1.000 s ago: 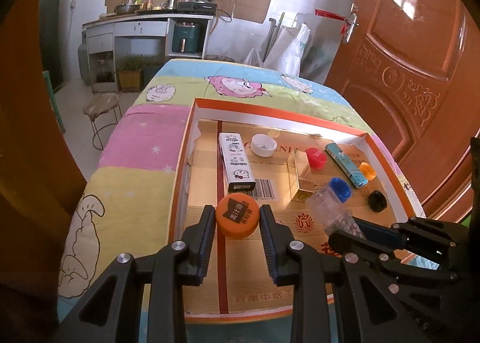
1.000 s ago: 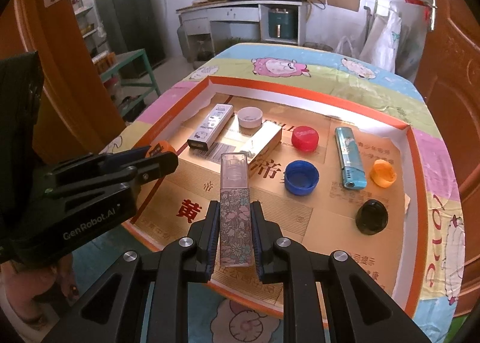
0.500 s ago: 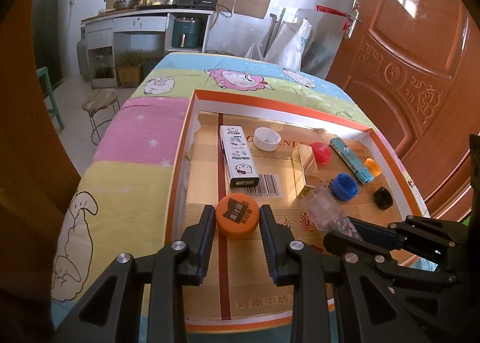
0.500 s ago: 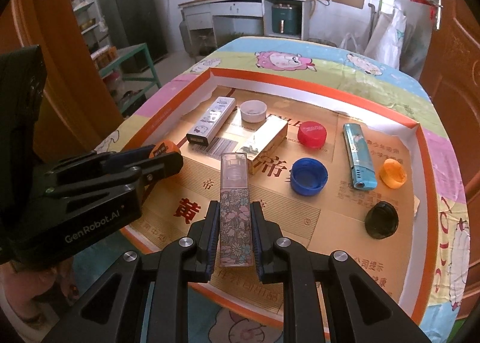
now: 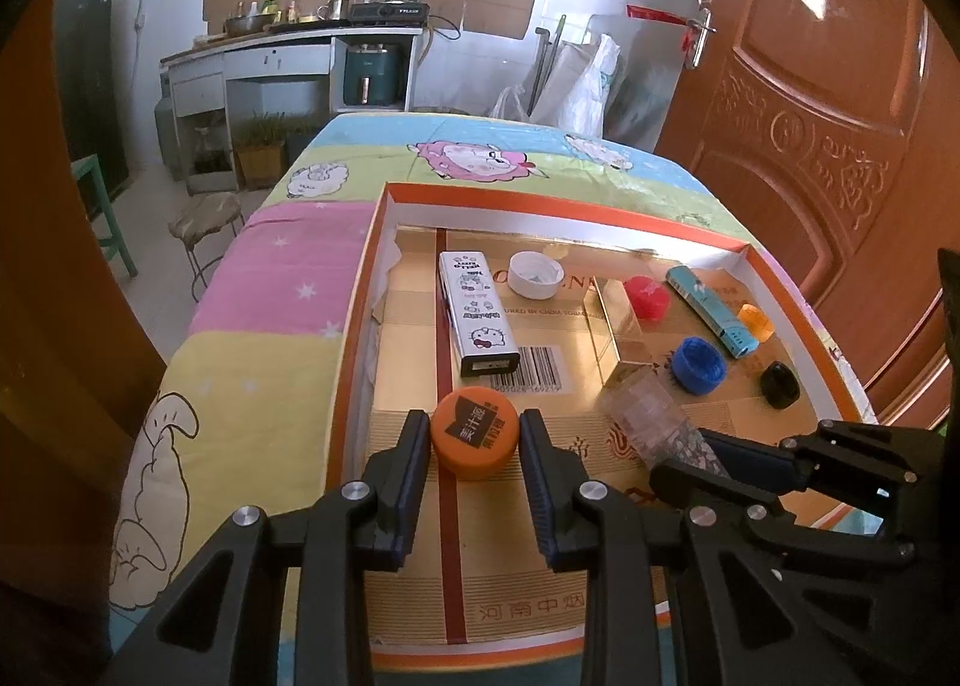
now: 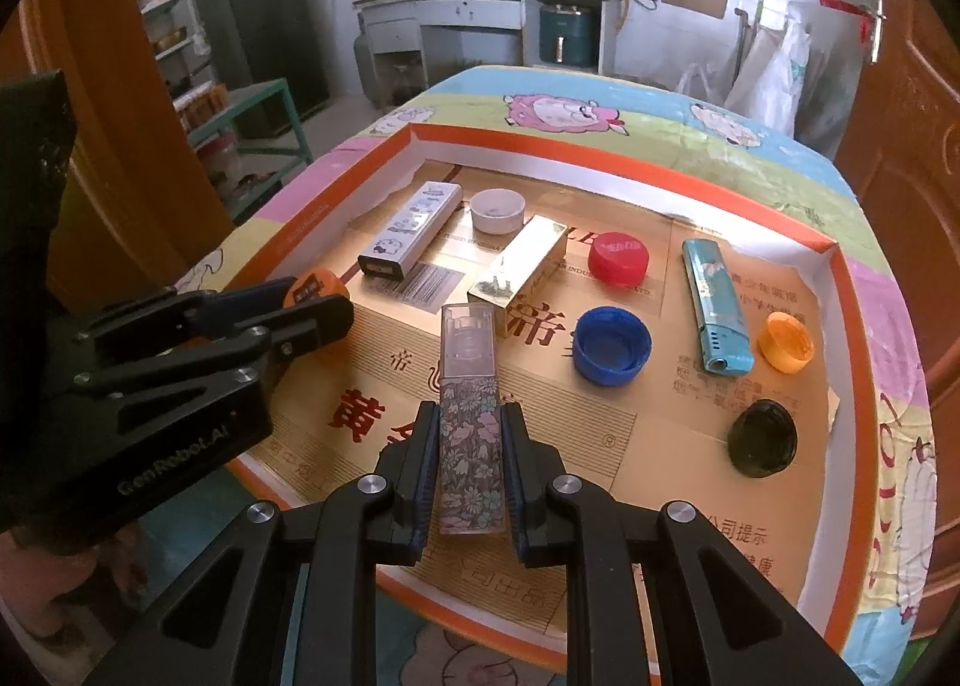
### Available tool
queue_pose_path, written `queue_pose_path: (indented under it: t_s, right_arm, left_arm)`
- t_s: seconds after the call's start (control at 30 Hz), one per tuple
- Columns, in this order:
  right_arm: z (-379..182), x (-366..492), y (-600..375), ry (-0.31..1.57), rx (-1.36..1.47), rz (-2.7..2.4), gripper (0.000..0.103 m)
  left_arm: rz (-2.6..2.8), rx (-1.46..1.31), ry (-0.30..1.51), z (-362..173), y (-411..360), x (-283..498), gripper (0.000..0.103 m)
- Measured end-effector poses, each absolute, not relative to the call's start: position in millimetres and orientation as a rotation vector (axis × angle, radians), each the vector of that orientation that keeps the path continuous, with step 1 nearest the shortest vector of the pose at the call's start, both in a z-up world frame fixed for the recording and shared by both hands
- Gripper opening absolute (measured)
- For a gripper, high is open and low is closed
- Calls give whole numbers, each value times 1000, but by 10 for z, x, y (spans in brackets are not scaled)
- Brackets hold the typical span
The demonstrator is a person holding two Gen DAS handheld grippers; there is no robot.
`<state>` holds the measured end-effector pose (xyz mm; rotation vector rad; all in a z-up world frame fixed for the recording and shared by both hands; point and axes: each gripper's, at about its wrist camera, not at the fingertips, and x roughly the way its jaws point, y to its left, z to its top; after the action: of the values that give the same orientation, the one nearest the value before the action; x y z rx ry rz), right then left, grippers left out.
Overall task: Organize rigid objects
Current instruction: 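Carry the orange cap and clear floral bottle over the tray with both grippers, then open the left gripper to release the orange cap while the right gripper releases the bottle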
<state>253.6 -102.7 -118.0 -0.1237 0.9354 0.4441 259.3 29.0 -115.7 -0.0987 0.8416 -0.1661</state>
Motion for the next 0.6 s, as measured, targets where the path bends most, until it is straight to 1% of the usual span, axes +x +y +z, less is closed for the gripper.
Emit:
queue_pose_path:
  t_s: [0.17, 0.37, 0.43, 0.6]
  right_arm:
    - [-1197, 2520, -993, 932, -147, 443, 21]
    - [-1193, 2505, -1008, 927, -138, 453, 25]
    - [-1195, 2502, -1006, 926, -139, 453, 26]
    - [-1180, 2497, -1012, 920, -135, 452, 26]
  left_arm:
    - [-181, -121, 831, -1152, 323, 2583, 32]
    - [-189, -120, 827, -1152, 310, 2574, 37]
    - [-188, -117, 827, -1154, 306, 2577, 37]
    - [-186, -114, 828, -1151, 300, 2576, 37]
